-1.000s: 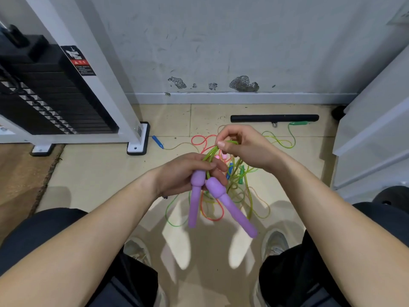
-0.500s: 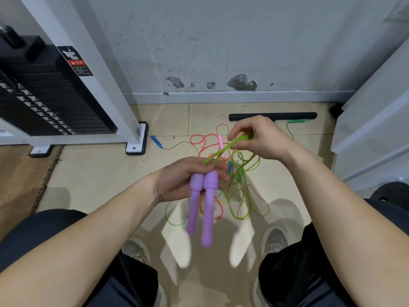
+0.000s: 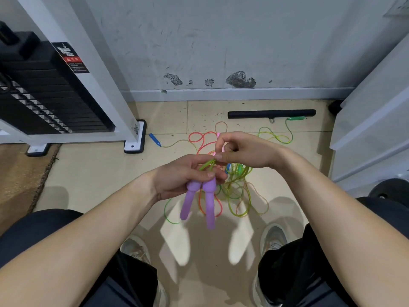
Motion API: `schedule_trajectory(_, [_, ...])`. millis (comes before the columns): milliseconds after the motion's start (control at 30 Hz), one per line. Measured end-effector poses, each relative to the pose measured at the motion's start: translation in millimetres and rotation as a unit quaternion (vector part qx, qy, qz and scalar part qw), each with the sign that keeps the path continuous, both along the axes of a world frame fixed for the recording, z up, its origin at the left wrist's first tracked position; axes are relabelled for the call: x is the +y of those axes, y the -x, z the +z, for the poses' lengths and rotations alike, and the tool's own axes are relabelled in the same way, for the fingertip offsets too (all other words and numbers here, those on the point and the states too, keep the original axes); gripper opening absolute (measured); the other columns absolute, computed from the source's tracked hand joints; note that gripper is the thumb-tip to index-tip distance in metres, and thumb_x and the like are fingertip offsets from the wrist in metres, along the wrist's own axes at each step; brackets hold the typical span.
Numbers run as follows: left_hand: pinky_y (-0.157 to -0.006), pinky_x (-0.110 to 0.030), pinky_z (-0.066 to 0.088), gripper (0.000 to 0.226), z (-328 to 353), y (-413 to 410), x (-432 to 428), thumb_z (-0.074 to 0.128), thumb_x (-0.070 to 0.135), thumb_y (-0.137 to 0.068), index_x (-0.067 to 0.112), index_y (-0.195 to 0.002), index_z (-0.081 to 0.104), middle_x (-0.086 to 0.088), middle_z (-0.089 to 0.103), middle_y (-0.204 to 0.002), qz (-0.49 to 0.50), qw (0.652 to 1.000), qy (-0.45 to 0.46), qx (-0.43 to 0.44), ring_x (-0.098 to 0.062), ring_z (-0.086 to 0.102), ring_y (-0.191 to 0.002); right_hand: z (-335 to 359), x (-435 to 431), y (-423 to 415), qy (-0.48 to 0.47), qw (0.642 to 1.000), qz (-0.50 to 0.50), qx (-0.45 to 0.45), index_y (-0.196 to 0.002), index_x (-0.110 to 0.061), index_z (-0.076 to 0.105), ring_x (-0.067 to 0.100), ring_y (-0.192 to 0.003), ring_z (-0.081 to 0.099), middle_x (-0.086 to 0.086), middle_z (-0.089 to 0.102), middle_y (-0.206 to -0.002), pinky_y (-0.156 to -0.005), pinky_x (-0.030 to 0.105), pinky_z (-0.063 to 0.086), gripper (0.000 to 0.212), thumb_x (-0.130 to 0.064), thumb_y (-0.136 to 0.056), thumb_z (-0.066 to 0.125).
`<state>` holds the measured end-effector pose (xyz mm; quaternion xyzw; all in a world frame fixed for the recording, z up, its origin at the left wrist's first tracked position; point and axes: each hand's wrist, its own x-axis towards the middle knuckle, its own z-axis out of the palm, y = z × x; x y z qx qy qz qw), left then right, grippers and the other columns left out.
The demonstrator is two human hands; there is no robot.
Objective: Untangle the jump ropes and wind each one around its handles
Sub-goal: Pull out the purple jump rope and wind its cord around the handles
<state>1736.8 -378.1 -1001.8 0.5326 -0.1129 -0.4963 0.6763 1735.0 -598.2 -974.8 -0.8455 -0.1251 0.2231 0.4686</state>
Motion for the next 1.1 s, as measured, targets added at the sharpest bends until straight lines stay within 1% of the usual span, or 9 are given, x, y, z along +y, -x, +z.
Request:
schedule_trajectory(300, [-0.093,-0.027,0.052,0.040,1,8,-6,0.036,0.014,-0.106,-0.015,-0.126,0.055,-0.017,0.062,-0.103,0.039,0.997,-0.054,-0.038,-0.027,0.059,-0.106,-3,7,-4,0.048,0.995,-0.033,-0.085,-0.075,-0.014,0.070,-0.001,-0.059,0.050,-0.013,0.060,-0.064,-0.059,0.014,0.038,0.018,-0.025,-0.083,0.082])
schedule_trajectory(367, [-0.093,-0.029,0.050,0.037,3,11,-8,0.036,0.015,-0.107,0.003,-0.103,0.071,-0.011,0.062,-0.090,0.023,0.994,-0.079,-0.072,-0.029,0.059,-0.101,-4,10,-3,0.056,0.992,-0.054,-0.100,-0.073,-0.016,0.068,0.001,-0.056,0.047,-0.010,0.058,-0.064,-0.056,0.016,0.037,0.022,-0.029,-0.080,0.084])
schedule_trajectory(467, [-0.093,-0.031,0.045,0.044,6,14,-12,0.038,0.016,-0.108,0.006,-0.070,0.056,0.007,0.070,-0.088,-0.010,0.989,-0.098,-0.114,-0.025,0.060,-0.095,-5,11,-1,0.044,0.992,-0.067,-0.099,-0.070,-0.016,0.064,0.007,-0.058,0.047,-0.005,0.056,-0.063,-0.056,0.021,0.037,0.026,-0.028,-0.078,0.086])
schedule_trajectory(600, [-0.079,-0.020,0.048,0.045,18,13,-13,0.032,0.014,-0.108,0.006,-0.067,0.049,0.010,0.065,-0.071,-0.023,0.987,-0.099,-0.124,-0.018,0.061,-0.083,-10,10,-1,-0.054,0.995,-0.070,-0.035,-0.073,-0.003,0.061,0.020,-0.062,0.041,0.009,0.050,-0.064,-0.060,0.032,0.034,0.027,-0.020,-0.087,0.077])
schedule_trajectory(700, [-0.077,-0.021,0.049,0.048,21,13,-12,0.033,0.010,-0.108,0.017,-0.070,0.063,-0.011,0.043,-0.067,0.002,0.994,-0.069,-0.087,-0.024,0.055,-0.083,-10,10,1,-0.081,0.995,-0.055,-0.016,-0.067,-0.007,0.049,0.014,-0.058,0.032,-0.003,0.038,-0.059,-0.055,0.028,0.029,0.040,-0.024,-0.103,0.055])
schedule_trajectory(800, [-0.079,-0.021,0.049,0.026,22,4,-5,0.037,0.009,-0.105,0.011,-0.084,0.052,0.003,0.038,-0.056,0.075,0.996,-0.039,-0.034,-0.023,0.050,-0.080,-13,1,1,-0.101,0.990,-0.090,0.034,-0.075,-0.005,0.046,0.005,-0.054,0.030,-0.015,0.037,-0.058,-0.053,0.021,0.027,0.039,-0.024,-0.108,0.042])
schedule_trajectory(900, [-0.079,-0.024,0.049,0.026,23,-3,-1,0.034,0.013,-0.107,0.010,-0.086,0.050,0.006,0.038,-0.056,0.174,0.984,-0.023,-0.011,-0.024,0.047,-0.082,-17,2,4,-0.108,0.983,-0.136,0.055,-0.081,-0.013,0.053,0.007,-0.051,0.031,-0.005,0.040,-0.062,-0.051,0.024,0.026,0.030,-0.019,-0.108,0.042])
schedule_trajectory(967, [-0.075,-0.022,0.049,0.029,21,-7,0,0.033,0.015,-0.108,0.011,-0.085,0.050,0.006,0.040,-0.056,0.229,0.972,-0.047,-0.025,-0.026,0.045,-0.088,-18,14,8,-0.079,0.985,-0.148,0.044,-0.084,-0.019,0.053,0.007,-0.048,0.035,0.000,0.046,-0.066,-0.049,0.023,0.030,0.025,-0.016,-0.106,0.043])
schedule_trajectory(1100, [-0.079,-0.033,0.040,0.033,7,-8,-5,0.035,0.015,-0.105,0.013,-0.076,0.051,0.004,0.049,-0.060,0.243,0.922,-0.221,-0.204,-0.026,0.050,-0.083,-19,35,14,0.124,0.974,-0.158,-0.102,-0.090,-0.021,0.061,0.008,-0.057,0.054,0.000,0.066,-0.071,-0.054,0.014,0.036,0.018,-0.022,-0.103,0.048])
